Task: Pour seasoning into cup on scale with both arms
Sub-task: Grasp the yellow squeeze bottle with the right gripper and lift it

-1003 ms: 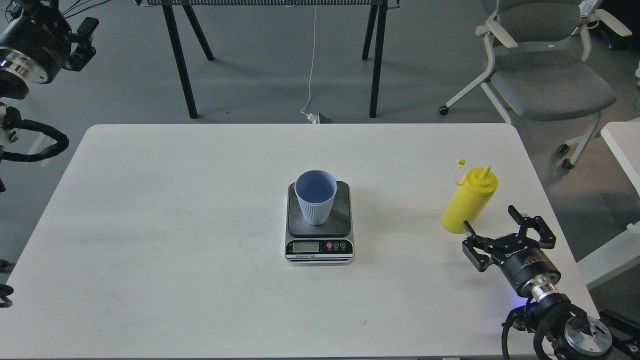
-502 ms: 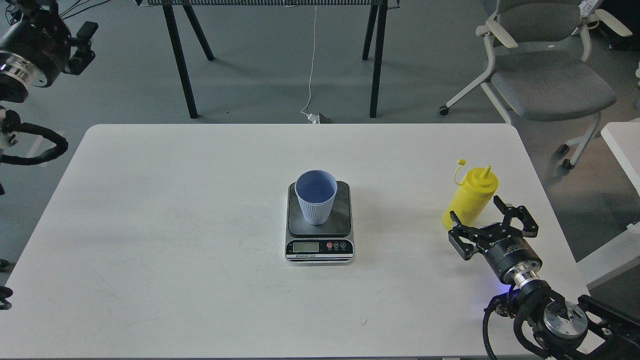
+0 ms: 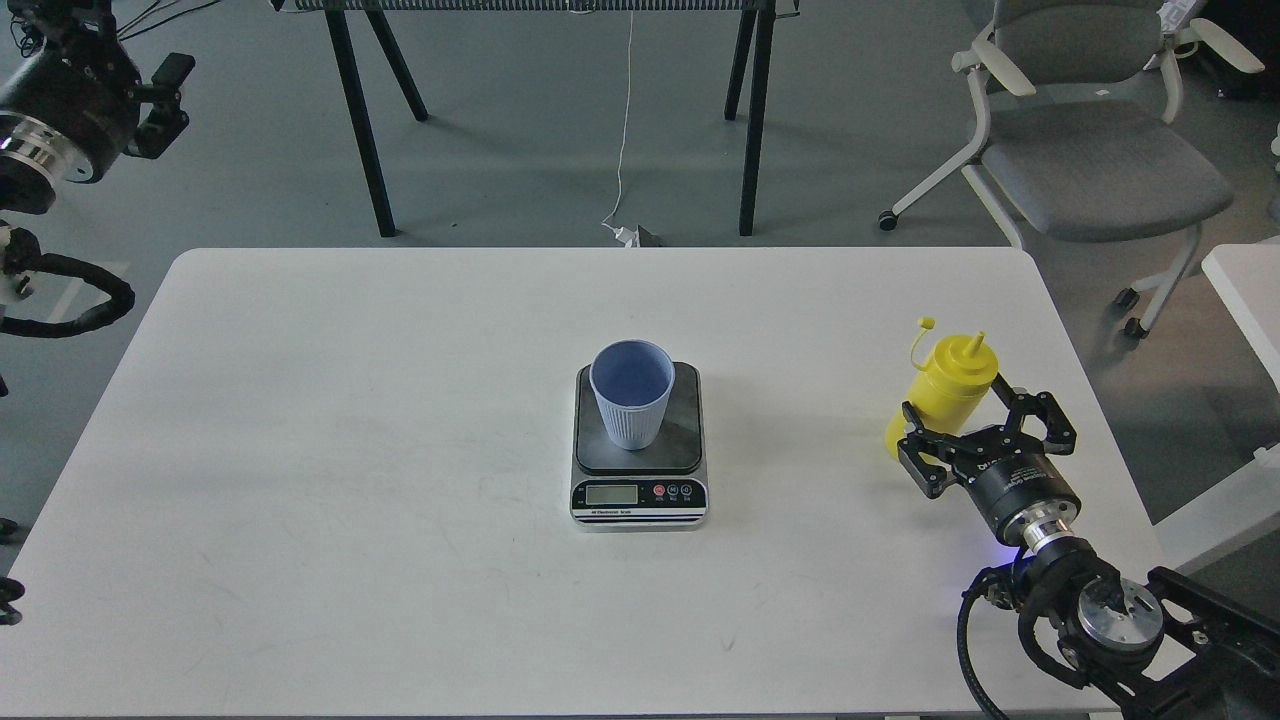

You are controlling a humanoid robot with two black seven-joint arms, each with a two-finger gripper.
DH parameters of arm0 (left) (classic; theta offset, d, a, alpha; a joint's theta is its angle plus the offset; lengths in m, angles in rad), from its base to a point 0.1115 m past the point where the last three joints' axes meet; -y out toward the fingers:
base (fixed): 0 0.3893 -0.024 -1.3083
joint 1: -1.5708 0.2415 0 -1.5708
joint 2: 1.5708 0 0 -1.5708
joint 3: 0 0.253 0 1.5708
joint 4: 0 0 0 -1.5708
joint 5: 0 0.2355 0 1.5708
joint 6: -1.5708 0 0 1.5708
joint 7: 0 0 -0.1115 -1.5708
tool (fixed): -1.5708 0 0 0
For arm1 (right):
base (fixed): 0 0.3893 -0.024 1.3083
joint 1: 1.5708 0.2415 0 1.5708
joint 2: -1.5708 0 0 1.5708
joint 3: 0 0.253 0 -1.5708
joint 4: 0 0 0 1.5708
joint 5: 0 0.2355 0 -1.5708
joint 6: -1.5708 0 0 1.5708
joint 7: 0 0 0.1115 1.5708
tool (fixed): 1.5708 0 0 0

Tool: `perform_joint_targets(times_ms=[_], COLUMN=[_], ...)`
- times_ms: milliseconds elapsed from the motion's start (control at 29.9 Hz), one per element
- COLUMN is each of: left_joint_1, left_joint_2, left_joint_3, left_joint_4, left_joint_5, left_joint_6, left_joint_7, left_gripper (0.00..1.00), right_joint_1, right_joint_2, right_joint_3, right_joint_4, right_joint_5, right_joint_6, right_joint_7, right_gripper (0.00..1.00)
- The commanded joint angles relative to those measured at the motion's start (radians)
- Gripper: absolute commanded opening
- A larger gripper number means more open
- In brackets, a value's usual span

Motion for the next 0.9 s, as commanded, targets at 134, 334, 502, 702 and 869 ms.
perform_joint_targets(times_ms=[134, 334, 502, 702, 869], left_joint_1=[0.001, 0.001, 0.002, 0.008, 0.019], left_joint_2=[-0.003, -0.001, 0.000, -0.001, -0.003], left_joint_3=[0.000, 0.000, 0.000, -0.002, -0.002], left_joint_4=[0.000, 0.000, 0.000, 0.000, 0.000], left_joint_5=[0.000, 0.000, -0.002, 0.000, 0.000], left_joint_6=[0.000, 0.000, 0.000, 0.000, 0.000], left_joint_7=[0.000, 0.000, 0.000, 0.000, 0.000], left_gripper=[1.00, 1.00, 1.00, 1.00, 1.00], right_joint_1=[0.033, 0.053, 0.051, 0.040, 0.042], right_joint_2=[0.051, 0.086, 0.091, 0.091, 0.071], right_joint_3=[-0.001, -0.001, 0.001, 0.001, 0.016], right_joint_4=[-0.070, -0.117, -0.114, -0.096, -0.030], right_joint_5=[-0.001, -0.002, -0.037, -0.047, -0.045], right_joint_6=[0.000, 0.000, 0.000, 0.000, 0.000], right_joint_7=[-0.029, -0.047, -0.056, -0.055, -0.052], right_gripper=[0.99, 0.98, 0.62, 0.14, 0.07])
